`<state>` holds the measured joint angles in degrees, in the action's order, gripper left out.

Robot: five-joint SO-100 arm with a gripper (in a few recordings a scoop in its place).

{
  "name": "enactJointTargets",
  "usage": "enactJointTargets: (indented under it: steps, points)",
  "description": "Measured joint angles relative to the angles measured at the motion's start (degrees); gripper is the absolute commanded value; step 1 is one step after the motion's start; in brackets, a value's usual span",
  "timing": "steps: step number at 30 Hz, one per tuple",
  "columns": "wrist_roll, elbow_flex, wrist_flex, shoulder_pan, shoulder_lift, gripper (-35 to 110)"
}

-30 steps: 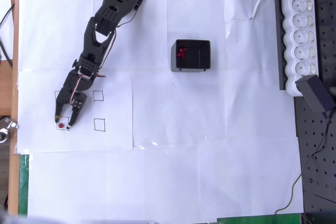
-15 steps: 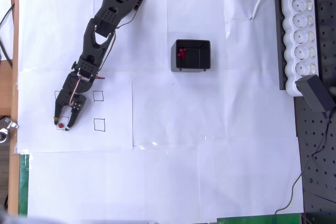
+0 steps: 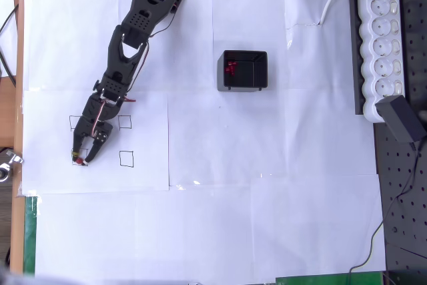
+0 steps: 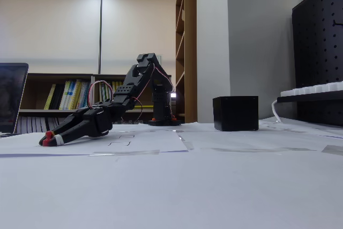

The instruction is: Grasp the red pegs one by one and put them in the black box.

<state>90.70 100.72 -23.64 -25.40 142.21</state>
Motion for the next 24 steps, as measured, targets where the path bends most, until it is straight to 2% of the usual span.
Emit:
enactJointTargets:
  steps: [7, 10, 12, 17, 24]
  points:
    - [-0.62, 0.79, 3.08, 0.09, -0.26, 0]
    - [-2.46, 2.02, 13.71, 0.09, -3.78, 0]
    - [-2.99, 2.81, 25.93, 0.09, -8.09, 0]
    - [-6.24, 5.71, 67.94, 2.72, -22.76, 0]
    - [-1.32, 13.8, 117.69, 19.86, -41.92, 0]
